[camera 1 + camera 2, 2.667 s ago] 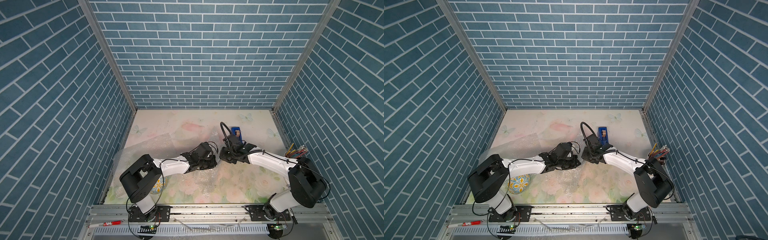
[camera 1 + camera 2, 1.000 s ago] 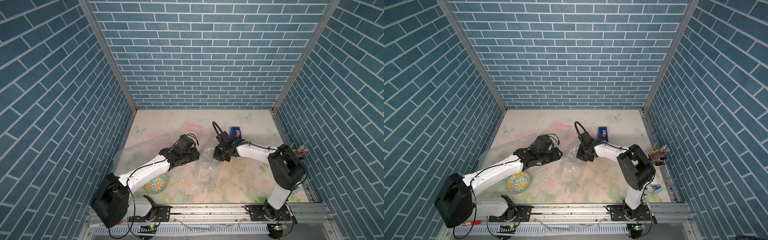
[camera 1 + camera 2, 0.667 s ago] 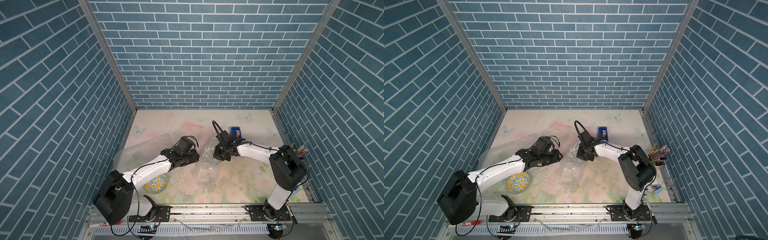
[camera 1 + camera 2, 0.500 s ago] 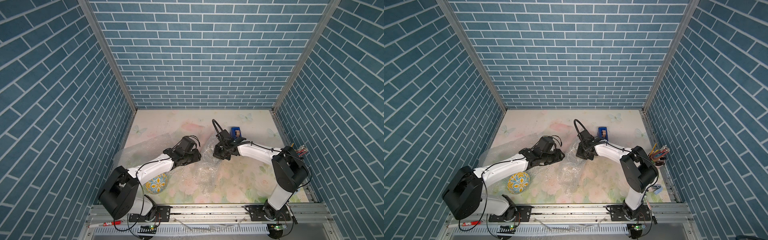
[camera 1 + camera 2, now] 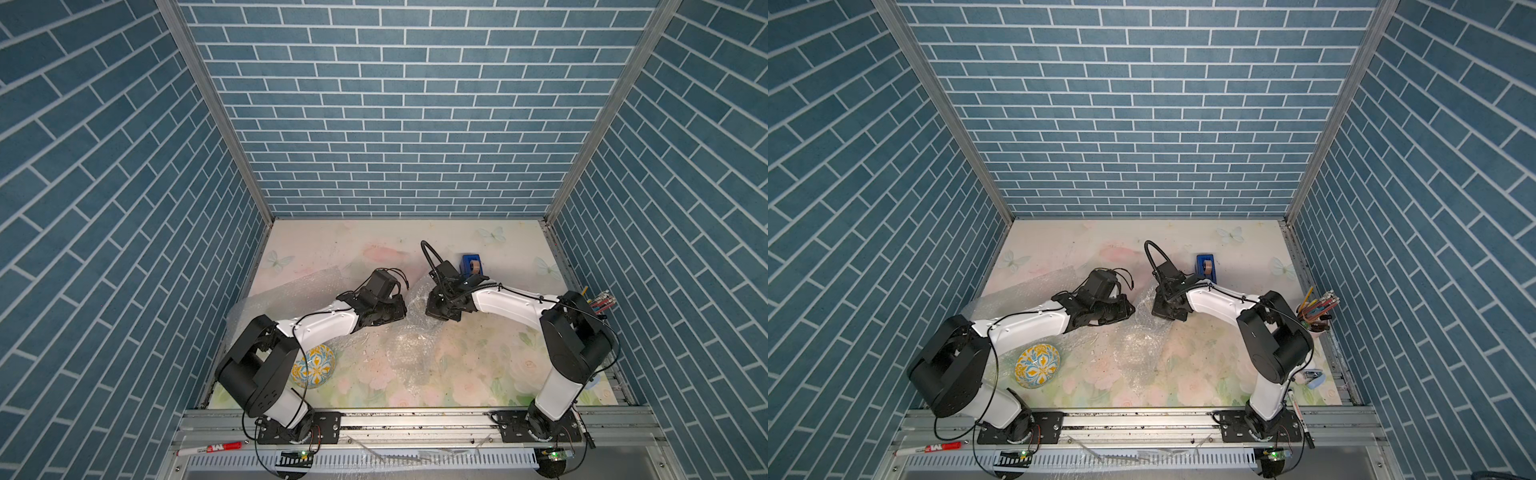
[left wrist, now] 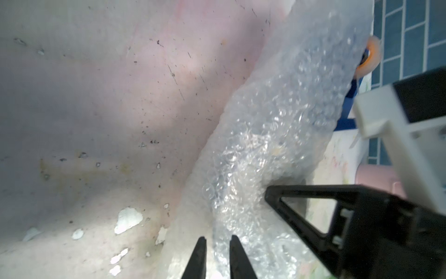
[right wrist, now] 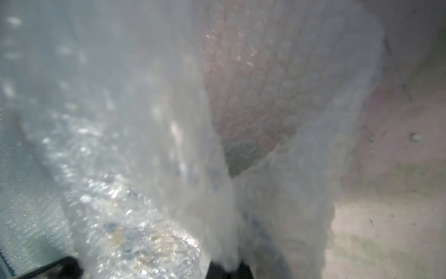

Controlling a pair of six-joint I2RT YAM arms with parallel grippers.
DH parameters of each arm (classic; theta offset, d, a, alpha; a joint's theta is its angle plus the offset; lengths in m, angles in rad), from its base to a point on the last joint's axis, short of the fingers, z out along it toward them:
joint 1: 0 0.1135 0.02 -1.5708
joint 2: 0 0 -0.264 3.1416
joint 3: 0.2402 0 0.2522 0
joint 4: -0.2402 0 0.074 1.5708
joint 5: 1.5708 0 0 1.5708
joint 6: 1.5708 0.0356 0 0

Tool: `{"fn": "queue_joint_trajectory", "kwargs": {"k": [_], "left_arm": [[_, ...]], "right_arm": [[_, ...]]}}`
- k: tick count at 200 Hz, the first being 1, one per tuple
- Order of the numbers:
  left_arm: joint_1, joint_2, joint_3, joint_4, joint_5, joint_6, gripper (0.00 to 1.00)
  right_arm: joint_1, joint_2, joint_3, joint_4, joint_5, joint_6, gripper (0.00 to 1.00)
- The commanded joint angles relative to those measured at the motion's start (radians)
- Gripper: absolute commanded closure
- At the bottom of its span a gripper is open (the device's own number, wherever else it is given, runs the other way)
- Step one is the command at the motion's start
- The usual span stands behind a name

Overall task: Wrap bowls in bubble wrap
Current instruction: Wrap the bowl in bubble wrap.

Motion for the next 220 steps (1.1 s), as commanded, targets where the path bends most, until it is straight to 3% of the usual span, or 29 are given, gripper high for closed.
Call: {"fn": "queue_joint_trajectory", "kwargs": {"k": [1,32,114,148,220], "left_arm": [[-0.006,0.031,0.032,0.005,0.013,0.013,0.86],[-0.017,0.042,0.049,0.007,0.016,0.013,0.92],[-0.064,0.130,0.111,0.022,0.039,-0.012,0.93],[-0.071,0.182,0.139,-0.012,0.039,-0.024,0.93],[-0.071,0.232,0.155,-0.061,0.024,-0.027,0.93]], "right_arm": [[0.006,0.039,0.004,0.000,0.006,-0.015,1.00],[0.004,0.057,0.008,0.011,-0.013,-0.014,0.97],[0.007,0.094,-0.029,0.137,-0.134,0.065,0.99],[0.004,0.023,-0.052,0.137,-0.098,0.091,0.97],[-0.012,-0.244,-0.014,-0.091,0.080,0.012,0.67]]}}
